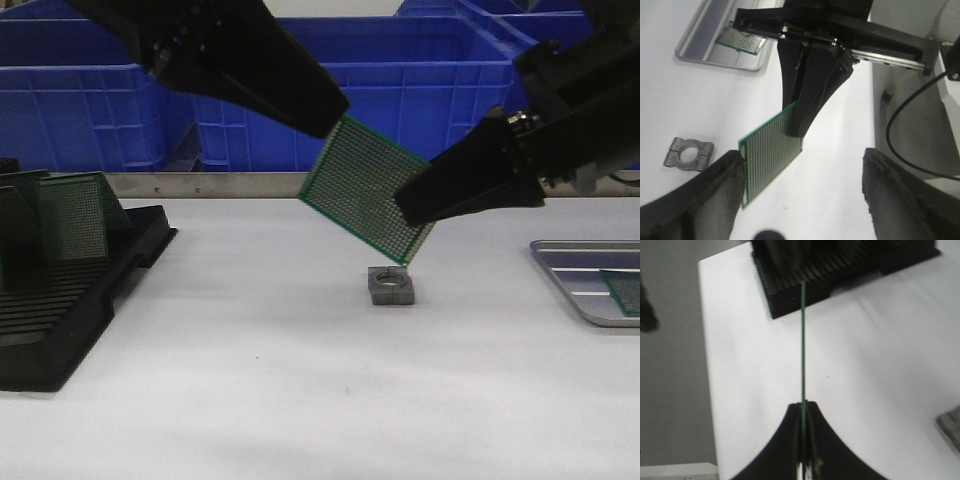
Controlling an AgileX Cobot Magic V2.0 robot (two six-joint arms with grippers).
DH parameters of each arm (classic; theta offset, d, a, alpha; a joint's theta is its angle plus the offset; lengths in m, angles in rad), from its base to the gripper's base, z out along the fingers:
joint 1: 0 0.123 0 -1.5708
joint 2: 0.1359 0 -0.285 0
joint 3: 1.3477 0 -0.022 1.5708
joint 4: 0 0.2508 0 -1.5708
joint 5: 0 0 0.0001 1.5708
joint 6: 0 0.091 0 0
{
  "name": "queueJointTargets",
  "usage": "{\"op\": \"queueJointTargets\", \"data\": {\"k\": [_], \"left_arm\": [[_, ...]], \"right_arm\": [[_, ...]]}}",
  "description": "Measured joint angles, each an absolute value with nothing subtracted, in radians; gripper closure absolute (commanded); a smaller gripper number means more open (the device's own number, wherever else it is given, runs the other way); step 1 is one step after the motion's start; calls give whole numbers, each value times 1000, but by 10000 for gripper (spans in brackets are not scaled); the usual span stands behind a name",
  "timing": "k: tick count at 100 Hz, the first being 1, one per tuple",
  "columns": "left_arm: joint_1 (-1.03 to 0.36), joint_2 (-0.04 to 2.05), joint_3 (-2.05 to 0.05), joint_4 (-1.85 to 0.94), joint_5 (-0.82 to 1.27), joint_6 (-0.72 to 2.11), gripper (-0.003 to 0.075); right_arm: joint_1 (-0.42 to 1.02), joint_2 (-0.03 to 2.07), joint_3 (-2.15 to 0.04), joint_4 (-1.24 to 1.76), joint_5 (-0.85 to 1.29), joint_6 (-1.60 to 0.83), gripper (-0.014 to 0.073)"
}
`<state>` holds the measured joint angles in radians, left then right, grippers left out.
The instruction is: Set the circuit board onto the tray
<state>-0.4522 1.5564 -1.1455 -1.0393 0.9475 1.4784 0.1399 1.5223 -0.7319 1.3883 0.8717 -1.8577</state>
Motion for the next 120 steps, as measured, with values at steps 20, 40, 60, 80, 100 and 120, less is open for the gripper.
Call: {"op": "queueJointTargets", "data": {"k": [20,40,60,80,100,120], "left_arm": [[-386,1518,-1146,-1111,948,1478,239],[-377,1517,-1146,-1126,948,1477,239],[-377,1517,-1146,-1130,972,1477,239],[-377,1517,-1146,-1130,977,1477,239],[-377,1517,-1146,-1130,978,1477,239],[-377,1517,-1146,-1130,978,1475,240]], "right_arm": [[-14,1522,-732,1394,788,-1685,659],[-168,1523,-732,1398,663,-1536,659],[-265,1537,-732,1432,534,-1510,659],[-285,1592,-732,1544,491,-1508,571],[-285,1628,-732,1616,507,-1506,188],[-285,1628,-732,1631,511,-1506,129]]}}
